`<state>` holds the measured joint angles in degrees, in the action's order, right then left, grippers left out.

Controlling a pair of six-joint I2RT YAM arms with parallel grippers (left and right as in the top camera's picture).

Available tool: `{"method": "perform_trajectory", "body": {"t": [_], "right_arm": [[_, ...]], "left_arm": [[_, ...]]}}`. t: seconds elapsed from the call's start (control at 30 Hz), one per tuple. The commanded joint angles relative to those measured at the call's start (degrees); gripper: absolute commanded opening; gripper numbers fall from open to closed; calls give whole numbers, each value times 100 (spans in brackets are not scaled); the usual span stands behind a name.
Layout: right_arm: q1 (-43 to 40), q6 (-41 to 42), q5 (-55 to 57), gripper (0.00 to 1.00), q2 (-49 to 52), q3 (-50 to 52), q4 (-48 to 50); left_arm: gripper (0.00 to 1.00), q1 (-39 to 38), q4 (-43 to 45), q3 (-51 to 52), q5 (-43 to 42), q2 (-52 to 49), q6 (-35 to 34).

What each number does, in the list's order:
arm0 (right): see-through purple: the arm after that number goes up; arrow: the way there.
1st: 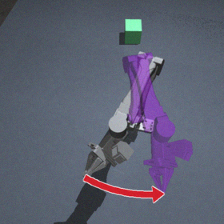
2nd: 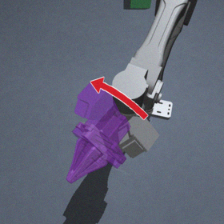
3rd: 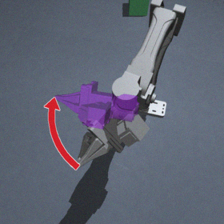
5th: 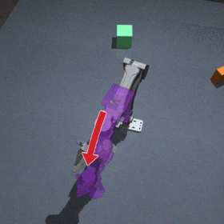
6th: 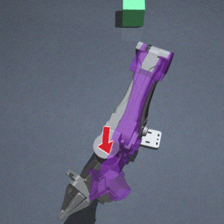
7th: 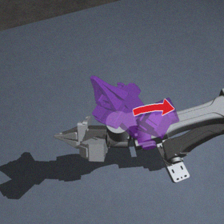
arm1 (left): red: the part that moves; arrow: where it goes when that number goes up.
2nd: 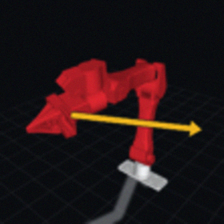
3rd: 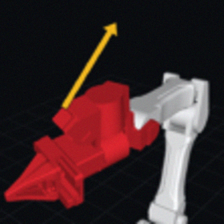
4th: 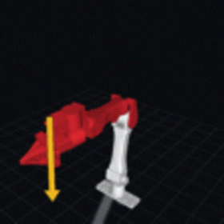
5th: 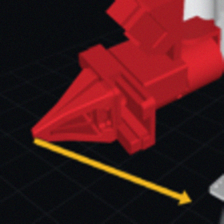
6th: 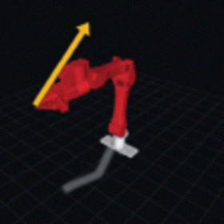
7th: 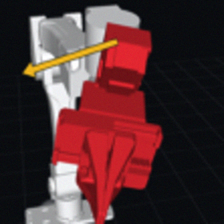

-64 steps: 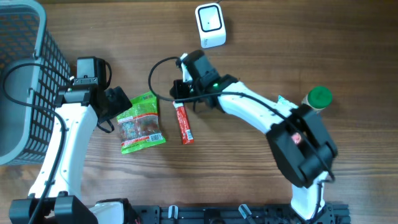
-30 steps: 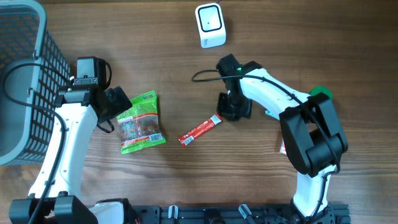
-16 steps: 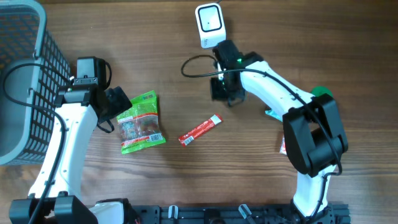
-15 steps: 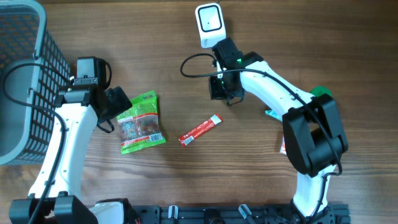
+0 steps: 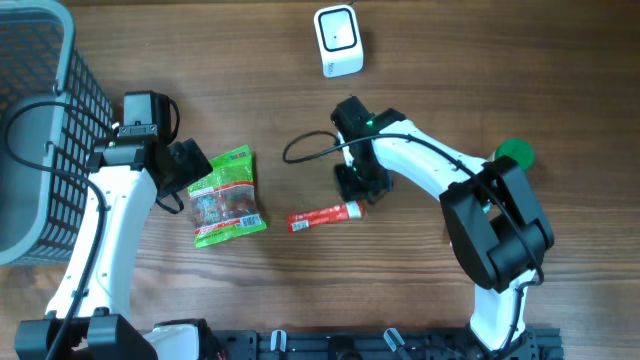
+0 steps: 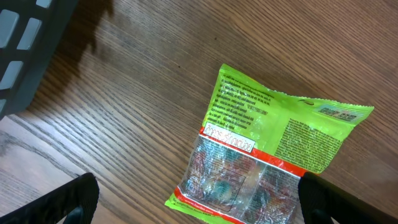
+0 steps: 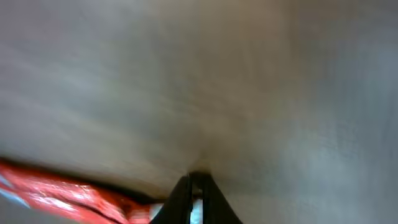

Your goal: Scan the item barcode

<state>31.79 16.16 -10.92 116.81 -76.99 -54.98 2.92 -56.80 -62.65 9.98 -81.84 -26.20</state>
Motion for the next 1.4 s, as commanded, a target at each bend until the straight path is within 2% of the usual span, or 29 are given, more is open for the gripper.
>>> {"method": "perform_trajectory", "body": {"t": [0.0,0.13,0.33,0.47,0.57,0.6,0.63,0.67,0.7,0.77,0.97,1.17,1.2,1.27,1.3,1.37], "right_arm": [[2,96,4,9,-2,133,-671],[0,-363,-396,9,-11,109,-1178],[-262,-741,-216,11,-195,-472,-1399],[-313,-2455,-1290,23,-378,-664,-1268],[-210,-4218,-1862,23,-378,-573,-1117],[-186,-4437,-1860,23,-378,-538,-1062],[-157,-4612,-1853,31,-378,-457,-960],[-136,-4846,-1853,45,-378,-334,-839],[-129,-4999,-1851,50,-378,-273,-793],[-131,-5241,-1775,51,-376,-129,-621],[-131,-5217,-1519,61,-376,343,153],[-125,-5215,-1523,59,-376,1075,678],[-125,-5215,-1552,51,-376,1180,752],[-125,-5202,-1757,27,-376,1375,898],[-125,-5200,-1858,18,-376,1414,898],[-125,-5191,-2004,13,-376,1440,813]], "left_arm": [[100,26,-2,-79,-11,20,48],[100,26,-2,-81,-11,20,48],[100,26,-2,-79,-11,20,48],[100,26,-2,-79,-11,20,48],[100,26,-2,-81,-11,20,48],[100,24,-2,-81,-11,20,48],[100,26,-2,-79,-11,20,48],[100,26,-2,-79,-11,20,48],[100,26,-2,-81,-11,20,48],[100,26,-2,-81,-11,20,48],[100,26,-2,-79,-11,20,48],[100,26,-2,-81,-11,20,48],[100,26,-2,-81,-11,20,48],[100,24,-2,-81,-11,20,48],[100,26,-2,-81,-11,20,48],[100,26,-2,-79,-11,20,48]]}}
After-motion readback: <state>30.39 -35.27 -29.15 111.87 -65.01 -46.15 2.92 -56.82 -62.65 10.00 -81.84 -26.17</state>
